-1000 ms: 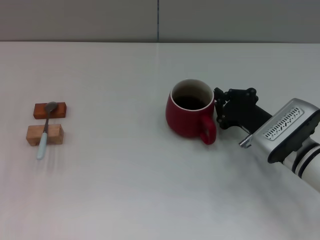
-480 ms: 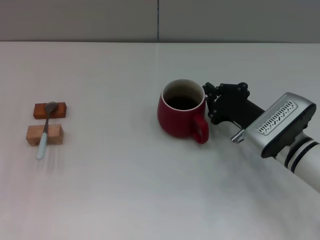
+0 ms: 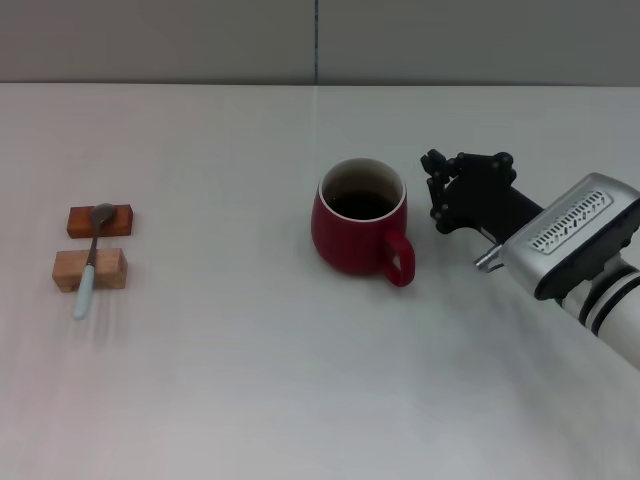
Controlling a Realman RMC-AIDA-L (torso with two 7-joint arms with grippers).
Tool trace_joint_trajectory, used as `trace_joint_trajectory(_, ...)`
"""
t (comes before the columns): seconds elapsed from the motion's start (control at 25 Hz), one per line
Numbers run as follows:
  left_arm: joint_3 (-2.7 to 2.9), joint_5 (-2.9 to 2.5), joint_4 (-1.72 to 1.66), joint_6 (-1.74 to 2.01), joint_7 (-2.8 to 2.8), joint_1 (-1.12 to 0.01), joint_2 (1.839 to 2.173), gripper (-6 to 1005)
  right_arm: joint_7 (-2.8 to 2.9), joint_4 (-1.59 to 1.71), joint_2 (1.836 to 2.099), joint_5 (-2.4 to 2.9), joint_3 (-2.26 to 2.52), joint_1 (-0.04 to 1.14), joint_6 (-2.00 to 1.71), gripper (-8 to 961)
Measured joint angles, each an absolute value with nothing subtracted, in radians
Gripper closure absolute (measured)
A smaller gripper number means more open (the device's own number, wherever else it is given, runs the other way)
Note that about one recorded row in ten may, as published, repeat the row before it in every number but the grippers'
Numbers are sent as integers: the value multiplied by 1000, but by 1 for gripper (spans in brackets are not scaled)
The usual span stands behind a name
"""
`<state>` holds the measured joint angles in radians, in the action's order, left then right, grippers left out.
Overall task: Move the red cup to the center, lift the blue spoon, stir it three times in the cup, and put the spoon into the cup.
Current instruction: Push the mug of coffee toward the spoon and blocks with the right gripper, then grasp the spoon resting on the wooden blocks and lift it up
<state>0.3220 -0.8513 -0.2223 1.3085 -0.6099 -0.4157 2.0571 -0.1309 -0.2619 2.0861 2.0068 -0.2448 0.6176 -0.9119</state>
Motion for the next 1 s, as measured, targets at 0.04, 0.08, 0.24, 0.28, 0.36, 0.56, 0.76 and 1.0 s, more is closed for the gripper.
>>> trace_joint_trajectory(0.04, 322, -851, -222, 1309, -610, -415, 2057, 172, -131, -257, 2086, 2007, -260, 614, -916, 915)
trace_joint_trajectory(0.08, 321, -851, -222, 1309, -610, -414, 2057, 172, -131, -250, 2086, 2006, -279, 610, -922, 915)
trace_joint_trajectory(0.24, 322, -852, -222, 1309, -612, -411, 2057, 171, -132, -231, 2087, 2006, -348, 593, -964, 915)
trace_joint_trajectory(0.28, 322, -853, -222, 1308, -612, -411, 2057, 171, -132, -225, 2087, 2006, -366, 590, -977, 915)
trace_joint_trajectory(0.36, 323, -857, -222, 1307, -612, -410, 2057, 171, -132, -216, 2087, 2005, -395, 585, -1003, 915)
trace_joint_trajectory(0.56, 324, -861, -222, 1303, -613, -409, 2057, 171, -132, -198, 2085, 2004, -448, 576, -1079, 916)
trace_joint_trajectory(0.76, 327, -862, -219, 1301, -609, -406, 2057, 172, -129, -194, 2086, 2003, -522, 562, -1151, 916)
trace_joint_trajectory(1.0, 327, -862, -217, 1299, -607, -403, 2056, 172, -125, -198, 2084, 2003, -587, 543, -1214, 916)
